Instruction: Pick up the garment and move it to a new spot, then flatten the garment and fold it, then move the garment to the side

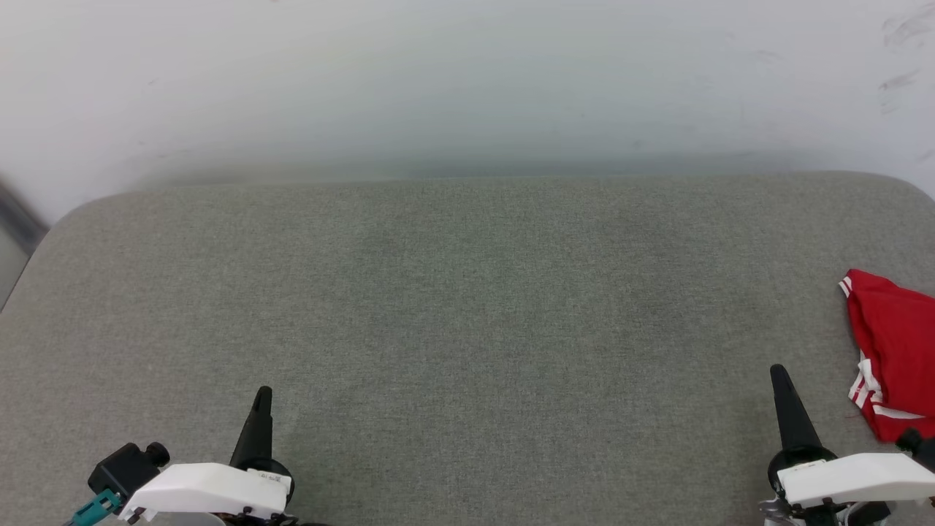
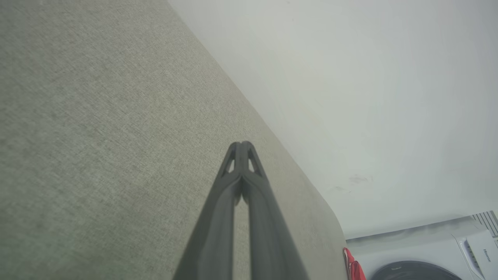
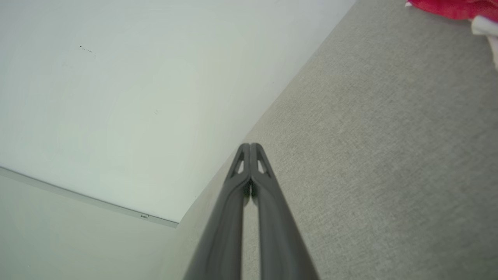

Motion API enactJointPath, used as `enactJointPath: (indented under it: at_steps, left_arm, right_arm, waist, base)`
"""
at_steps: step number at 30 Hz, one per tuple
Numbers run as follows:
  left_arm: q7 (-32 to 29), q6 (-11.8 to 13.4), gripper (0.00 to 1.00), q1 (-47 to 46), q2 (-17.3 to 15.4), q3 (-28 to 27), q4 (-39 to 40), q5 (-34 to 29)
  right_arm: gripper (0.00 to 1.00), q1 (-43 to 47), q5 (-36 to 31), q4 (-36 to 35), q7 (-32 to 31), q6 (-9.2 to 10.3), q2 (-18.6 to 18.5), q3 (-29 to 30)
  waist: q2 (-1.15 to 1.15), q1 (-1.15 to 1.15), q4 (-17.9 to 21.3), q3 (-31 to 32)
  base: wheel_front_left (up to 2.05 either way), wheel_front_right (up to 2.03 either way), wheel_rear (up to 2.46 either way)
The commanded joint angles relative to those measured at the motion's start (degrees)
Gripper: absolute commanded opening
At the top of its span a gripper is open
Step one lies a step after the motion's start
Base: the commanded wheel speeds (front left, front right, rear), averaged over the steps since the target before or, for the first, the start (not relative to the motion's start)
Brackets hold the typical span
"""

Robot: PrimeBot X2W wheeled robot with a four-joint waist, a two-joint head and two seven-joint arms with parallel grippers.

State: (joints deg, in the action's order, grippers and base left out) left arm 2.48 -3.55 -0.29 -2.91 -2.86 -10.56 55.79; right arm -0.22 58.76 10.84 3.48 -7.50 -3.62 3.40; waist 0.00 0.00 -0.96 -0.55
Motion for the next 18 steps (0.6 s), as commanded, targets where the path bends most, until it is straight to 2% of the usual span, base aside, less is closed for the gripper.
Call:
enactJointPath:
  at_steps: [1, 18]
  left_arm:
    - [-0.42, -0.51, 0.0, -1.35, -0.15, -0.48, 0.27, 1.92]
    - [-3.1, -1.68, 0.0, -2.96, -0.15, -1.44, -0.92, 12.65]
  right_arm:
    - [0.0, -1.92, 1.95, -0.34, -0.44, 0.0, -0.5, 0.24]
    - [0.0, -3.18, 12.09, 0.77, -3.06, 0.01, -0.46, 0.74]
  waist:
    - [0.0, 0.0, 0.02, 0.01]
    - [0.0, 0.0, 0.26, 0.1]
  base:
    - [0.0, 0.0, 0.0]
    - [0.0, 0.0, 0.0]
